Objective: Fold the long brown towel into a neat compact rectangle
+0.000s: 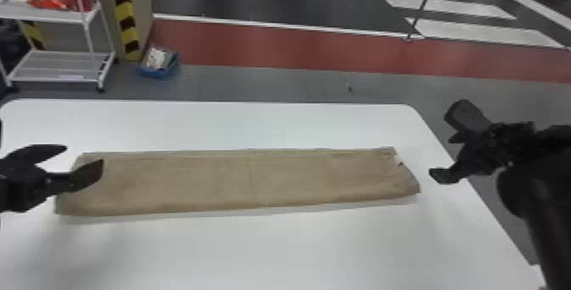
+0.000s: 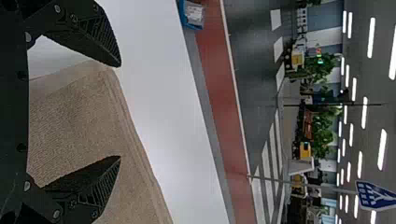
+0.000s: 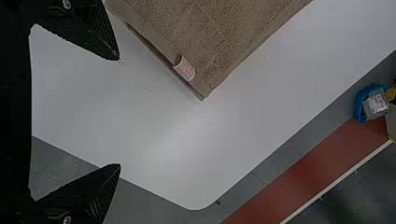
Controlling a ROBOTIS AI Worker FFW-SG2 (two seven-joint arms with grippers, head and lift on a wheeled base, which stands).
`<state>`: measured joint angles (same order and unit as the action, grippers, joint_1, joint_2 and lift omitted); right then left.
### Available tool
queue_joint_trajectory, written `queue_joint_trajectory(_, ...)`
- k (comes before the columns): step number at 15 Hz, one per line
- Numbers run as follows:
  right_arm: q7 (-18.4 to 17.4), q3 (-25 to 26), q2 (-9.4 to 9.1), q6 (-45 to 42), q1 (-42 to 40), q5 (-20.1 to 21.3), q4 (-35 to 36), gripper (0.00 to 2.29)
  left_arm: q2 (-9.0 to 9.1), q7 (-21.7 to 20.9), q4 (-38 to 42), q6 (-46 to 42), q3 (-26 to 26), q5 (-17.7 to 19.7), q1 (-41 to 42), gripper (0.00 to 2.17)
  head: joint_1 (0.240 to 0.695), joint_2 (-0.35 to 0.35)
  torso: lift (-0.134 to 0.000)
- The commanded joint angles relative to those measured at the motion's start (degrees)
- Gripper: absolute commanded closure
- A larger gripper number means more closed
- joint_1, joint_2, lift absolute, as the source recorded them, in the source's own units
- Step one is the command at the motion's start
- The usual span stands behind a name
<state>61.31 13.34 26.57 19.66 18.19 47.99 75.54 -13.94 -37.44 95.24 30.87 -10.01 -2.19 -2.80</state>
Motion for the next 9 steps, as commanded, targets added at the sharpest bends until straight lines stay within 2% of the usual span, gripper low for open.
queue_joint_trajectory(1, -0.1, 0.1, 0.06, -0.2, -0.2, 0.4, -0.6, 0.06, -0.04, 1.4, 0.0, 7.4, 0.4, 0.4, -1.1, 0.21, 0.695, -0.211, -0.124)
queue_joint_trajectory(3, -0.1, 0.1, 0.06, -0.2, -0.4, 0.4, -0.6, 0.06, -0.04, 2.1, 0.5, 17.6, 0.2, 0.9, -2.4, 0.21, 0.695, -0.211, -0.124)
queue_joint_trajectory(9, -0.1, 0.1, 0.50, -0.2, -0.5, 0.4, -0.6, 0.06, -0.04, 3.7, 2.9, 27.5, 0.3, 0.3, -4.0, 0.21, 0.695, -0.204, -0.124)
